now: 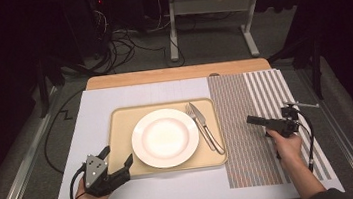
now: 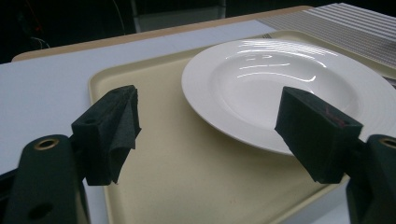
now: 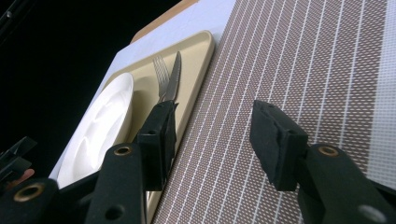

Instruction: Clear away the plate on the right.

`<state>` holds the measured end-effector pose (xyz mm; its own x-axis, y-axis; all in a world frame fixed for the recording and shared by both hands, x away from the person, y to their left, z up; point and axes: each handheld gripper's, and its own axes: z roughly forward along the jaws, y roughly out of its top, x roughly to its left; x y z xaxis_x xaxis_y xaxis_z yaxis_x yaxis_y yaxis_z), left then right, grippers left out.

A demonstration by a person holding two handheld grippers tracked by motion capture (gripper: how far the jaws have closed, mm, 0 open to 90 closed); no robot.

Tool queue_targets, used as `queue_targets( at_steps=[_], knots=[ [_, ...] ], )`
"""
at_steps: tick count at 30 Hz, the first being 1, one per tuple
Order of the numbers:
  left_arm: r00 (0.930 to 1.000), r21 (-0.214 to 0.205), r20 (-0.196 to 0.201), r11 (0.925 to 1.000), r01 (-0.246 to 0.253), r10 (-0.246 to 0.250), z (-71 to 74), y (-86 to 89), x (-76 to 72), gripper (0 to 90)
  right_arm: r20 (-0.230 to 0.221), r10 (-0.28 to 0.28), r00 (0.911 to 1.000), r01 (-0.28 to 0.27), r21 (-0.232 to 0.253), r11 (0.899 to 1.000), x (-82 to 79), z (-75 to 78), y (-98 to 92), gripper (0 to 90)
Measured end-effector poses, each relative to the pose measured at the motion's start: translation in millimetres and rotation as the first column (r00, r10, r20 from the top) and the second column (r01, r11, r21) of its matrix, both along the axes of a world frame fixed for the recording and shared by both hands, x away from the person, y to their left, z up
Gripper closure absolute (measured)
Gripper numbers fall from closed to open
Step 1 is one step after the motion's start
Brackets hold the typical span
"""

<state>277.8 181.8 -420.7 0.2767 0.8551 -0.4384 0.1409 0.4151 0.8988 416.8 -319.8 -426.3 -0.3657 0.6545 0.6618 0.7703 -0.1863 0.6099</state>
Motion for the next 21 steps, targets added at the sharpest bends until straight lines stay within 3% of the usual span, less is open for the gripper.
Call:
queue_targets(
  at_steps=[17, 21],
  knots=[
    [0.9999, -0.004, 0.003, 0.9999, -0.01, 0.01, 0.9, 1.3, -0.2, 22.6, 0.068, -0.028, 0.9973, 0.033, -0.067, 0.997, -16.9, 3.9, -17.9, 45.8],
    [1.0, -0.001, 0.001, 1.0, -0.007, 0.007, 0.8, 1.2, -0.5, 22.6, 0.089, -0.025, 0.9957, 0.034, -0.104, 0.994, -20.6, 6.7, -16.9, 44.4]
  ],
)
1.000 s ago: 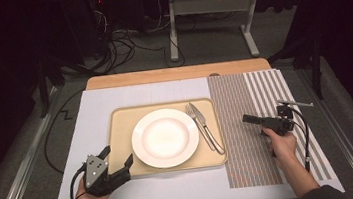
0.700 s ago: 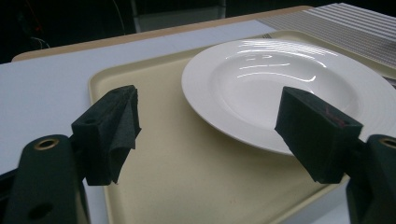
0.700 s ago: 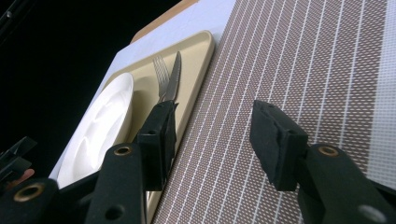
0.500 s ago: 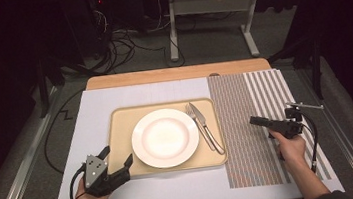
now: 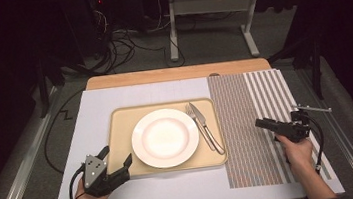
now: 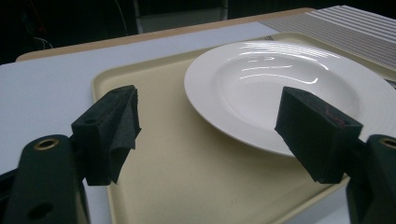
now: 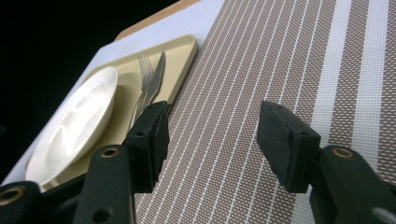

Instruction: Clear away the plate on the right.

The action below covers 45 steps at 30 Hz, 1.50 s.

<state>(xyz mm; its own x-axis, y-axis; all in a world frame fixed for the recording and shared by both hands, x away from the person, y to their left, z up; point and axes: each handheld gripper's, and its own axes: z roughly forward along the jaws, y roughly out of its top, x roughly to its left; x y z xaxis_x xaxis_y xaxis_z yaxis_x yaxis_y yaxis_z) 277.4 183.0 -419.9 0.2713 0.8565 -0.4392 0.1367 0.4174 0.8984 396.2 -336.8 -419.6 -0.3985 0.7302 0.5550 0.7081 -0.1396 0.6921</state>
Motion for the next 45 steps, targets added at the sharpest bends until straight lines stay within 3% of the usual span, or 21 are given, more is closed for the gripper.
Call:
queue_targets(
  at_steps=[9, 20, 28, 33, 45],
  knots=[
    [1.0, -0.003, 0.002, 1.0, -0.002, 0.002, 0.2, 0.1, -0.3, 22.6, 0.054, 0.005, 0.9985, 0.001, -0.111, 0.994, -9.8, 6.6, 3.3, 40.3],
    [1.0, -0.006, 0.003, 1.0, -0.006, 0.006, 0.5, 0.6, -0.3, 22.6, 0.124, -0.015, 0.9921, 0.038, -0.186, 0.982, -25.5, 9.2, -2.0, 36.4],
    [1.0, -0.007, 0.003, 1.0, -0.006, 0.006, 0.7, 1.1, -0.3, 22.7, 0.176, 0.009, 0.9844, 0.037, -0.259, 0.965, -36.0, 10.2, -2.4, 36.5],
    [1.0, -0.003, 0.005, 1.0, -0.006, 0.006, 0.8, 1.1, -0.6, 22.6, 0.209, 0.039, 0.9772, 0.029, -0.312, 0.95, -43.8, 11.2, 0.8, 36.5],
    [0.9999, 0.006, 0.009, 1.0, -0.006, 0.006, 1.0, 0.3, -1.7, 22.6, 0.261, 0.046, 0.9642, 0.044, -0.329, 0.943, -59.5, 11.9, -0.3, 31.6]
  ],
)
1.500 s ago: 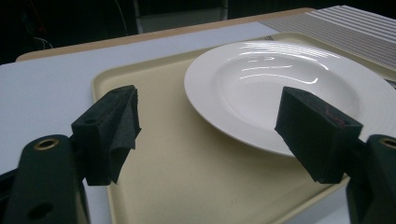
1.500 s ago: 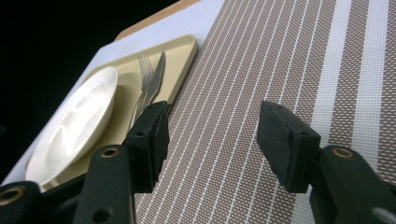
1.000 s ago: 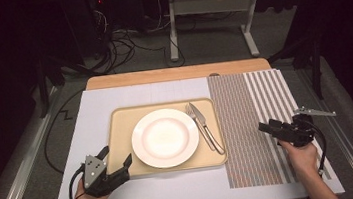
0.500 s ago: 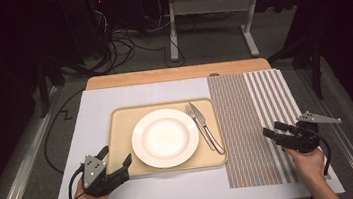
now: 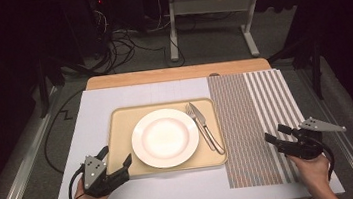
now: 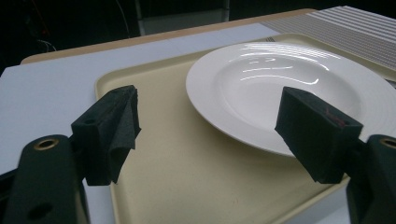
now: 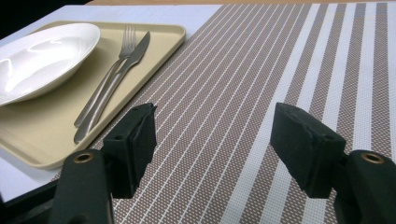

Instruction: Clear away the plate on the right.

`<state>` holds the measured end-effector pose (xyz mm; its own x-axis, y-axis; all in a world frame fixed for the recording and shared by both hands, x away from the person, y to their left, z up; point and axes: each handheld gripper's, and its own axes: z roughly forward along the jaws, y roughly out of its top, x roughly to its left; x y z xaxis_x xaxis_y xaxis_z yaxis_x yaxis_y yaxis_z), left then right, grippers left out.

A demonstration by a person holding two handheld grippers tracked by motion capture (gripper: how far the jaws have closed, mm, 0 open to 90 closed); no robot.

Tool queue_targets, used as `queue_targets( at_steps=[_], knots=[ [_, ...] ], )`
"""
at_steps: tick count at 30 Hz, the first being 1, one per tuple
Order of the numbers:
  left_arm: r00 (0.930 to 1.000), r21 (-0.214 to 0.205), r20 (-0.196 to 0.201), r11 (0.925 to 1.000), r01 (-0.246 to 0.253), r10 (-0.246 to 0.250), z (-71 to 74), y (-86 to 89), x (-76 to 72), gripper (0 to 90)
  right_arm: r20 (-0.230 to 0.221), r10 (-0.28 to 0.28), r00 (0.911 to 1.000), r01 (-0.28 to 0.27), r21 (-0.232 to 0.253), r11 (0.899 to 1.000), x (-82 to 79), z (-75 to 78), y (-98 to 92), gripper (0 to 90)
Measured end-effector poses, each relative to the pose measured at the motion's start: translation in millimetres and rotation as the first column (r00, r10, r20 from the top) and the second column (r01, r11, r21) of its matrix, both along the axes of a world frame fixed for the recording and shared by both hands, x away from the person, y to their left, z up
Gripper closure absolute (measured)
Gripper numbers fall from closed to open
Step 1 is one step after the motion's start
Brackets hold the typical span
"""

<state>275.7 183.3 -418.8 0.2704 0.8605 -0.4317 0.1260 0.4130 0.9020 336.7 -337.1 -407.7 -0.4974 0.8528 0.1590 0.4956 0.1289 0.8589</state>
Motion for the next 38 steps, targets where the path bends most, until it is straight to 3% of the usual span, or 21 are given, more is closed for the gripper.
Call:
queue_targets(
  at_steps=[9, 21, 31, 38],
  knots=[
    [1.0, -0.032, -0.002, 0.9995, -0.004, 0.004, 1.5, 2.1, -0.4, 22.6, 0.017, -0.006, 0.9998, 0.006, -0.013, 1.0, -9.9, -6.7, -2.2, 29.1],
    [1.0, -0.027, -0.003, 0.9996, -0.004, 0.004, 1.2, 2.5, -0.2, 22.6, 0.045, -0.001, 0.999, 0.002, -0.031, 1.0, -24.6, -11.9, -8.5, 28.1],
    [1.0, -0.029, -0.004, 0.9996, -0.007, 0.007, 0.9, 3.2, -0.3, 22.6, 0.083, 0.014, 0.9964, -0.015, 0.001, 1.0, -33.1, -12.7, -11.5, 27.5],
    [1.0, -0.026, -0.006, 0.9996, -0.004, 0.004, 0.5, 2.6, 0.0, 22.6, 0.08, 0.007, 0.9968, -0.007, 0.002, 1.0, -31.7, -13.3, -12.2, 27.1]
  ],
)
